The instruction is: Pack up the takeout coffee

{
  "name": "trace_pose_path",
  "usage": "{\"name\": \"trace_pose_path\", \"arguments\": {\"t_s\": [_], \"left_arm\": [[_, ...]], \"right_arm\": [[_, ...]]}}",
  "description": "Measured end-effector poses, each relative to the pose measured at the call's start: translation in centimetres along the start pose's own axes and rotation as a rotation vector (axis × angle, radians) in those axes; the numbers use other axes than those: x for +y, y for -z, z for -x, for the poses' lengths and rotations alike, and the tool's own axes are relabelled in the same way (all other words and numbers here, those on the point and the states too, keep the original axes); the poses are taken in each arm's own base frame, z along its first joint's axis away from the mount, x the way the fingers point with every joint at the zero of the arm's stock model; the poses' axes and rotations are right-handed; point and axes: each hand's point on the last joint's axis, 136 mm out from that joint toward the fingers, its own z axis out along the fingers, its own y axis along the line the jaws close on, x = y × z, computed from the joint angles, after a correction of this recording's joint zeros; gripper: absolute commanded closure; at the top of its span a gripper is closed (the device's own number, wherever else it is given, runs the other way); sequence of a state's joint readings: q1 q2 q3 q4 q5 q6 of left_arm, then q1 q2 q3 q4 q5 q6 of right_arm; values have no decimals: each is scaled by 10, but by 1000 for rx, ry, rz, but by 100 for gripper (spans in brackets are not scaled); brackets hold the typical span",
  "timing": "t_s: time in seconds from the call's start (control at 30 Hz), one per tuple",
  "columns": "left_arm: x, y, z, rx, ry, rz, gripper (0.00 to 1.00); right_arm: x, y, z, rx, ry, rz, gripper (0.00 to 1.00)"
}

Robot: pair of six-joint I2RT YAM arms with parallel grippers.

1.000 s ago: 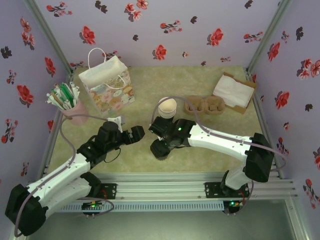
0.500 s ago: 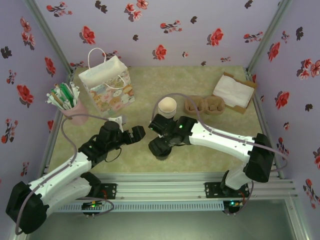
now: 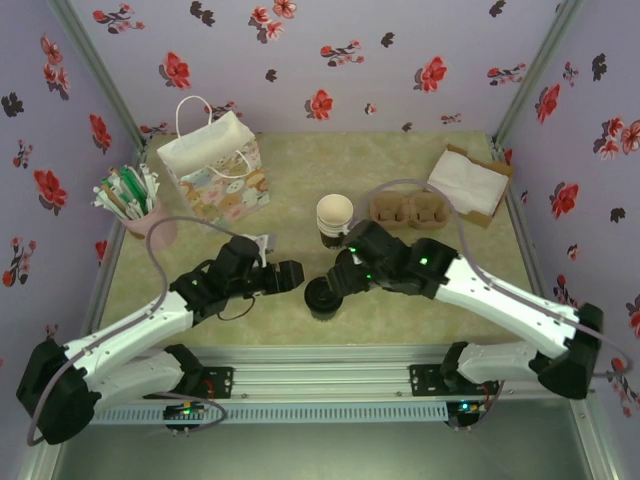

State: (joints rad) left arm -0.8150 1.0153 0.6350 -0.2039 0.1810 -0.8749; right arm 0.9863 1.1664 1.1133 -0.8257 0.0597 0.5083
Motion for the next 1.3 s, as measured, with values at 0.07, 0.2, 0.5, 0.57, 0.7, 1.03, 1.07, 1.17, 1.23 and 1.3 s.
{"name": "trace_pose_path", "arguments": {"t_s": [0.07, 0.2, 0.5, 0.57, 0.7, 1.03, 1.07, 1.17, 1.23, 1.3], "left_arm": [[-3, -4, -5, 27, -11, 1, 44], [1, -11, -14, 66, -13, 22, 55], [8, -17, -31, 115, 23, 3, 60], [9, -17, -35, 126, 30, 3, 60], [8, -18, -36, 126, 34, -7, 60], [5, -23, -37, 137, 37, -29, 60], [5, -23, -38, 138, 39, -27, 60], [6, -23, -38, 138, 42, -29, 60], [6, -24, -38, 135, 44, -32, 61], [6, -25, -38, 134, 47, -34, 61]], "right_arm": [[-10, -3, -8, 4, -52, 16, 48], [-19, -20, -29, 57, -126, 43, 69], [-10, -36, -44, 90, -225, 169, 98], [-8, -38, -43, 86, -236, 186, 100], [-4, -38, -37, 73, -242, 216, 100], [3, -53, -35, 99, -249, 238, 100], [3, -54, -35, 98, -249, 239, 100], [3, -54, -34, 98, -251, 241, 100], [3, -55, -33, 96, -252, 241, 100], [3, -55, -33, 95, -253, 241, 100]]}}
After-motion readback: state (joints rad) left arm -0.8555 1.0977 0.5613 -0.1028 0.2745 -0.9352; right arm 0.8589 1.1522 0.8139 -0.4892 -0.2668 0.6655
